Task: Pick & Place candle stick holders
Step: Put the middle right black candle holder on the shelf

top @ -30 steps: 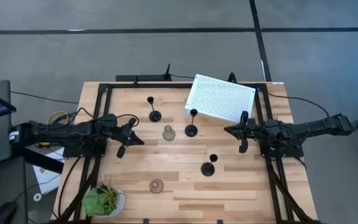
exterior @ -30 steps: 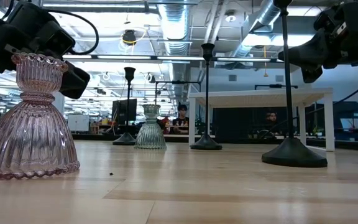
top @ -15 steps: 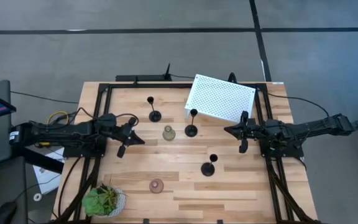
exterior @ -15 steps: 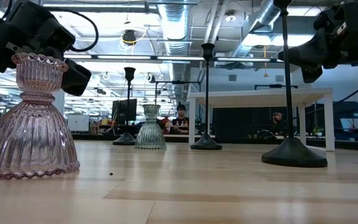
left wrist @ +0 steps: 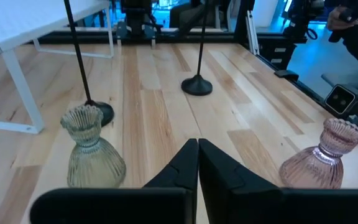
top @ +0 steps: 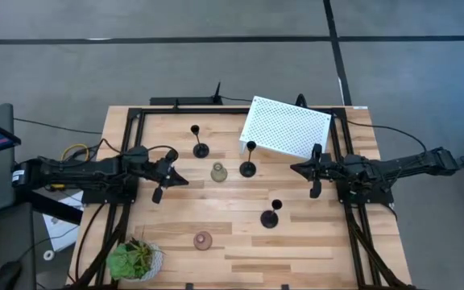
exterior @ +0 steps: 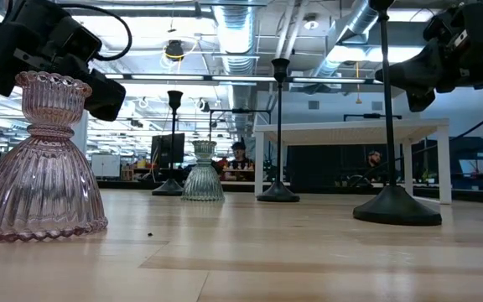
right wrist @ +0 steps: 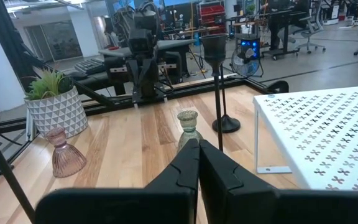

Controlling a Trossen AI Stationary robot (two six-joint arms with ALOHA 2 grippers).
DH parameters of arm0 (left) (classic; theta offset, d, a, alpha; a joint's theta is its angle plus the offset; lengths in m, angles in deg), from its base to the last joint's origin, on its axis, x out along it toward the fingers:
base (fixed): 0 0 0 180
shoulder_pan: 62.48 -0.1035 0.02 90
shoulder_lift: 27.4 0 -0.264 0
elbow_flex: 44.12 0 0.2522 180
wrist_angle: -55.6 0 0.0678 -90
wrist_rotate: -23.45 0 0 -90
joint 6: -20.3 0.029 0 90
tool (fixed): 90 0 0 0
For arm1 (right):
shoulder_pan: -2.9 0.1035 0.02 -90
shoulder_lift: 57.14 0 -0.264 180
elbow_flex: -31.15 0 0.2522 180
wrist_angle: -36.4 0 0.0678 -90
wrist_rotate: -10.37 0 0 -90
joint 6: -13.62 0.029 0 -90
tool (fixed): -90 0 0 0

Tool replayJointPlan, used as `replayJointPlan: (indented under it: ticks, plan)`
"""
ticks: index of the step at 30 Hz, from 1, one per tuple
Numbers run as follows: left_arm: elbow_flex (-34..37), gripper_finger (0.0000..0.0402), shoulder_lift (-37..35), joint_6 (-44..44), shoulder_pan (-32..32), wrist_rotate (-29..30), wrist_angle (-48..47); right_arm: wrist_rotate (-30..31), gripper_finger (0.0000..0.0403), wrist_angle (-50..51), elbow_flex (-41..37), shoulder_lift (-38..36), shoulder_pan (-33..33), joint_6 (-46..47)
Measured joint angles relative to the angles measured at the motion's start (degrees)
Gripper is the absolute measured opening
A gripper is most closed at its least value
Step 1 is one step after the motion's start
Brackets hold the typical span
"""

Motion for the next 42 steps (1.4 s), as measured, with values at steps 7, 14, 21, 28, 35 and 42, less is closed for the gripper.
replayJointPlan:
  ticks: [7,14,21,28,35,42]
  plan:
    - [0.00,0.0011,0.02,-0.15,-0.02,0.00,0.46,-0.04,0.0000,-0.03,0.00,0.00,0.00,-2.33]
    - [0.00,0.0011,0.00,-0.17,-0.01,0.00,1.10,-0.60,0.0000,-0.22,0.00,-0.02,0.04,-6.23]
    - [0.00,0.0011,0.02,1.36,0.00,0.00,1.34,-2.56,0.0000,-0.22,0.00,-0.02,0.07,-6.21]
    - [0.00,0.0011,0.01,0.24,-0.01,0.01,1.43,-3.02,0.0000,-0.22,-0.02,-0.02,0.07,-7.15]
    - [0.00,0.0009,0.01,-0.17,0.00,0.00,1.85,-3.02,0.0000,-0.37,0.00,-0.01,0.07,-7.98]
    - [0.00,0.0007,0.02,-0.19,-0.02,0.02,2.42,-3.02,0.0000,-2.00,0.00,-0.02,0.07,-7.98]
